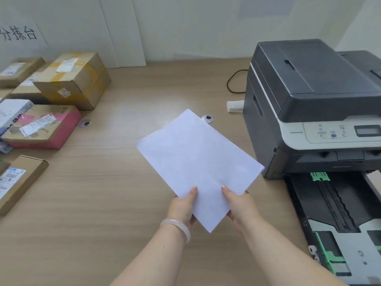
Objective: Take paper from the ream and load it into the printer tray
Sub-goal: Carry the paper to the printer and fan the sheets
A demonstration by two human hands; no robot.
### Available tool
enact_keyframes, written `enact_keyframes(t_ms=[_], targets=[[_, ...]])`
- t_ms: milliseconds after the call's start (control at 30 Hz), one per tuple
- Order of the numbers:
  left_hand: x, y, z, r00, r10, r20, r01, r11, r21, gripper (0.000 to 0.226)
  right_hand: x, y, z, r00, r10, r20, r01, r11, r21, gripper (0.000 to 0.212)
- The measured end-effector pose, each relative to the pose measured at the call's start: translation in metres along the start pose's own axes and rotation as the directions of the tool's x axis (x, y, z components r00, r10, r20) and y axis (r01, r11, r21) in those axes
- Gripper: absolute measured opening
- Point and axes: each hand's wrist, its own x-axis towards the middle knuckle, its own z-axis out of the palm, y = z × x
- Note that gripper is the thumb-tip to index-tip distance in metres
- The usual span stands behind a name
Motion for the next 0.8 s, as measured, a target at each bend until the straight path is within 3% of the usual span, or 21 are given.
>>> enact_keyframes(t_ms=[100,200,267,367,433,533,633,800], targets=[[-0.002,0.016,-0.024,0.989,0.073,0.127,-0.06,0.993,-0.098,0.033,-0.003,-0.012,-0.029,1.0,0.007,-0.029,-0.012,0.988,-0.156,0.021],[0.003,0.047,-0.061,0.981,0.176,0.078,-0.164,0.977,-0.138,0.038,-0.009,-0.027,-0.07,0.999,-0.031,0.045,0.044,0.946,-0.321,0.022],[0.005,0.062,-0.082,0.985,0.153,0.076,-0.156,0.987,0.036,0.038,-0.013,-0.034,-0.089,0.992,-0.026,0.126,0.077,0.903,-0.423,0.019],[0.006,0.064,-0.084,0.976,0.021,0.215,-0.101,0.924,0.37,0.043,-0.016,-0.033,-0.095,0.985,-0.067,0.157,0.143,0.823,-0.55,0.013],[0.006,0.057,-0.071,0.972,0.036,0.231,-0.131,0.904,0.408,0.043,-0.016,-0.029,-0.089,0.985,-0.146,0.097,0.174,0.775,-0.607,0.01],[0.005,0.047,-0.052,0.969,0.159,0.189,-0.208,0.938,0.278,0.03,-0.015,-0.024,-0.082,0.967,-0.257,0.001,0.221,0.828,-0.516,0.005],[0.006,0.032,-0.046,0.97,0.186,0.155,-0.219,0.947,0.237,0.037,-0.015,-0.01,-0.079,0.966,-0.247,-0.078,0.19,0.881,-0.434,0.004],[0.005,-0.002,-0.038,0.963,0.268,-0.002,-0.221,0.797,0.562,0.024,-0.014,0.014,-0.078,0.978,-0.19,-0.087,0.126,0.87,-0.477,0.013]])
